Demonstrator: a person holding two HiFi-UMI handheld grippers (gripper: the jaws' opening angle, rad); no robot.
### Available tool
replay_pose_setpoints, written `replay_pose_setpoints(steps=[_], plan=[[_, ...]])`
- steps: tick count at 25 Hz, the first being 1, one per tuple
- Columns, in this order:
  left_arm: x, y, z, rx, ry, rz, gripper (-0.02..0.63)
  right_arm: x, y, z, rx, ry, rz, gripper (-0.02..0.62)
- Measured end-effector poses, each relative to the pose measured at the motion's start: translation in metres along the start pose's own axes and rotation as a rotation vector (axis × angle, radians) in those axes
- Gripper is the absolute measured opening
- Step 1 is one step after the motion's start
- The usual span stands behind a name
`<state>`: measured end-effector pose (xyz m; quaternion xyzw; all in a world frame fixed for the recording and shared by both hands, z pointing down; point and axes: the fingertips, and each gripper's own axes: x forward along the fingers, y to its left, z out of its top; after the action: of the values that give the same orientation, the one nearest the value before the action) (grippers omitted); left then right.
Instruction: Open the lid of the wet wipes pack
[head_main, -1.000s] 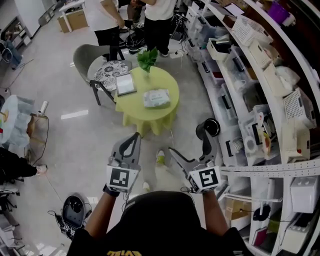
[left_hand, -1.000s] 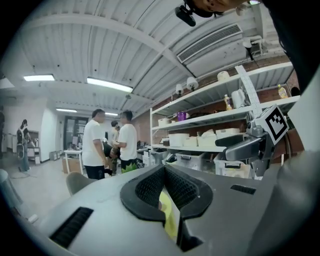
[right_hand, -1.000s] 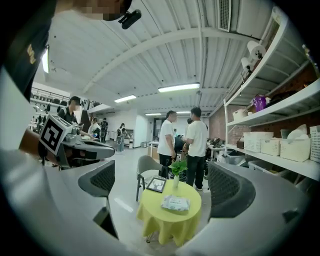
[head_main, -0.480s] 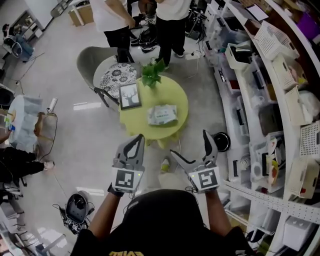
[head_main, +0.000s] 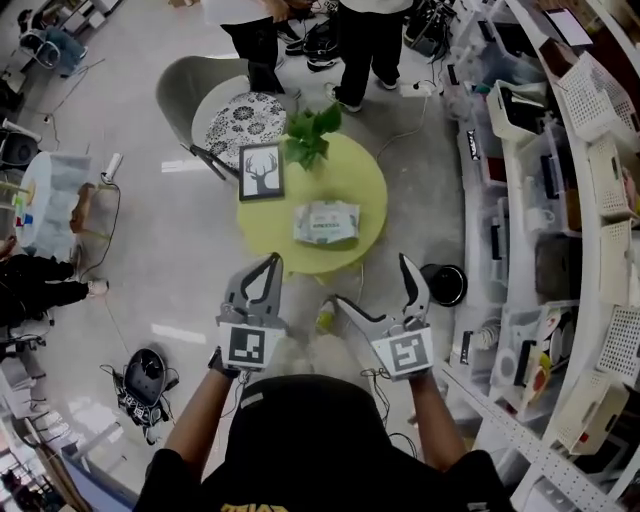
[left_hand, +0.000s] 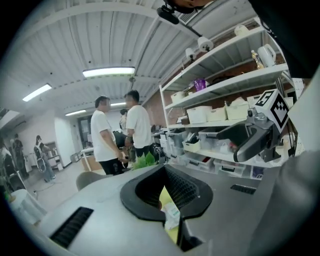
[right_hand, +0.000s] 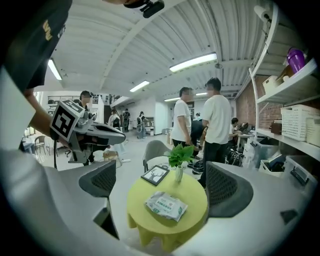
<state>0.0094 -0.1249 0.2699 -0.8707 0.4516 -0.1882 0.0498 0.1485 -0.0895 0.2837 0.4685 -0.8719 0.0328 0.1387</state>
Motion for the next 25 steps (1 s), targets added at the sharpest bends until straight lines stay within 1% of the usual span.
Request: replay_pose_setpoints(steps=[2, 4, 6, 9, 13, 20, 23, 25], plan=[[0.011, -0.001, -0.015, 0.000, 0.026, -0.008, 0.018, 0.009, -0.006, -0.015, -0.020, 0.034, 0.008, 0.554], [0.022, 0.000, -0.032, -0.020, 0.056, -0.017, 0.018, 0.018, -0.008, -0.031, -0.034, 0.070, 0.017, 0.546], [0.035, 0.001, -0.049, -0.011, 0.080, -0.030, 0.018, 0.028, -0.009, -0.047, -0.042, 0.103, 0.025, 0.543], [0.058, 0.003, -0.076, 0.032, 0.099, -0.055, 0.018, 0.044, -0.009, -0.067, -0.071, 0.138, 0.034, 0.540], [0.088, 0.002, -0.122, 0.073, 0.143, -0.090, 0.018, 0.072, -0.008, -0.091, -0.111, 0.168, 0.042, 0.528], [0.142, -0.011, -0.202, 0.188, 0.176, -0.178, 0.018, 0.133, -0.011, -0.150, -0.180, 0.233, 0.043, 0.491], [0.159, -0.018, -0.228, 0.221, 0.179, -0.212, 0.018, 0.156, -0.010, -0.171, -0.207, 0.252, 0.042, 0.476], [0.167, -0.025, -0.244, 0.274, 0.175, -0.240, 0.018, 0.169, -0.010, -0.185, -0.219, 0.263, 0.039, 0.469]])
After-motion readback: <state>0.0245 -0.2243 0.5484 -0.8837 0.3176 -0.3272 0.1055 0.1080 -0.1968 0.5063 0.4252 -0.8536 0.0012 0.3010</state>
